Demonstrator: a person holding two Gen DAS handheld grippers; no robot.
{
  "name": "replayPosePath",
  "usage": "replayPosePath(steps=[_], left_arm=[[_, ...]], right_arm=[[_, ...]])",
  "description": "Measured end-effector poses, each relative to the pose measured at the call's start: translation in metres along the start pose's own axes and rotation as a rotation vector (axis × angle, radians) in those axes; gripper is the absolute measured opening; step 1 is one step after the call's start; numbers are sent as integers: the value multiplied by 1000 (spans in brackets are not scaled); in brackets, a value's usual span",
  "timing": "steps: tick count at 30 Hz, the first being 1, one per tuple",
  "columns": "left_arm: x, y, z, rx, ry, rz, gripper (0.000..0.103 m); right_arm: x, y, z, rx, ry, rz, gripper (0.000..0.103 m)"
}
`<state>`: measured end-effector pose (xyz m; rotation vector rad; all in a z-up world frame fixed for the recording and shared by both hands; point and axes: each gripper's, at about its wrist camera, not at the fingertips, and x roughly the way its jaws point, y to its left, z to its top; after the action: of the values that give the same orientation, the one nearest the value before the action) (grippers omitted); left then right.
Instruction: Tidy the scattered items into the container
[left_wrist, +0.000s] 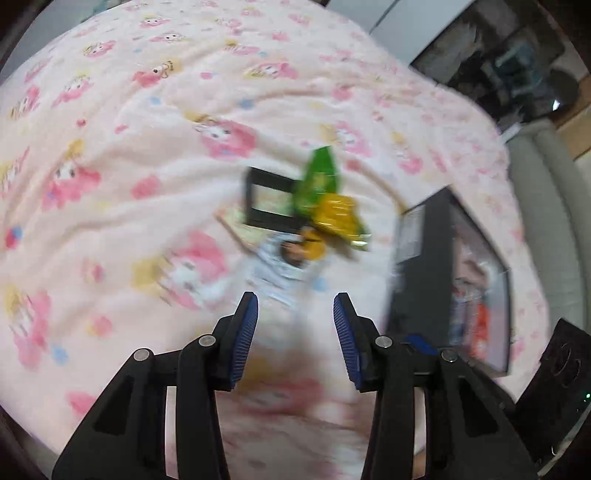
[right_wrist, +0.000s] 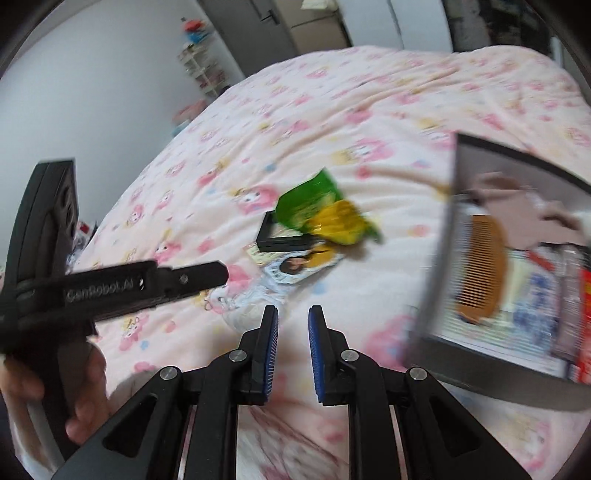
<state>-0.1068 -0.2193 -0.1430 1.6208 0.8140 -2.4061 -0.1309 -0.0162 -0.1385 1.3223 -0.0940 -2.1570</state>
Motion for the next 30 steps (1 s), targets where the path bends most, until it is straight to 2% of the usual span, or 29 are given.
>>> replayPosePath(steps=[2, 6, 9, 12, 14, 17, 18, 20, 21, 22, 23, 25, 30], left_arm=[[12, 15, 12, 8, 47, 12, 42], [49, 32, 21, 24, 163, -23, 43], [71, 43, 25, 3, 204, -4, 43], [102, 53, 27, -37, 321, -55, 43], [111, 58, 27, -73, 357, -104, 43], [99, 50, 27, -64, 337, -134, 36], [92, 44, 25, -52, 331, -158, 28], [78, 27, 13, -28, 349, -254, 21], [68, 14, 4, 17, 330, -237, 18], [59, 3, -3, 51, 306, -228, 15], [52, -5, -11, 71, 291, -222, 13], [41, -17, -23, 93, 264, -215, 8], [18, -41, -52, 139, 225, -243, 3]], right_arm=[[22, 2, 1, -12, 51, -36, 14], [53, -5, 7, 47, 126, 81, 14], [77, -2, 9, 51, 189, 72, 14], [109, -5, 10, 94, 278, 73, 18], [124, -9, 9, 124, 321, 75, 19], [112, -4, 11, 97, 283, 76, 14], [103, -2, 12, 84, 257, 81, 10], [83, 1, 14, 80, 221, 151, 6], [73, 5, 13, 78, 206, 163, 6], [61, 11, 12, 48, 179, 139, 6], [50, 16, 9, 11, 158, 106, 6], [35, 18, 2, -8, 136, 98, 6], [1, -5, -18, 72, 104, 181, 6]])
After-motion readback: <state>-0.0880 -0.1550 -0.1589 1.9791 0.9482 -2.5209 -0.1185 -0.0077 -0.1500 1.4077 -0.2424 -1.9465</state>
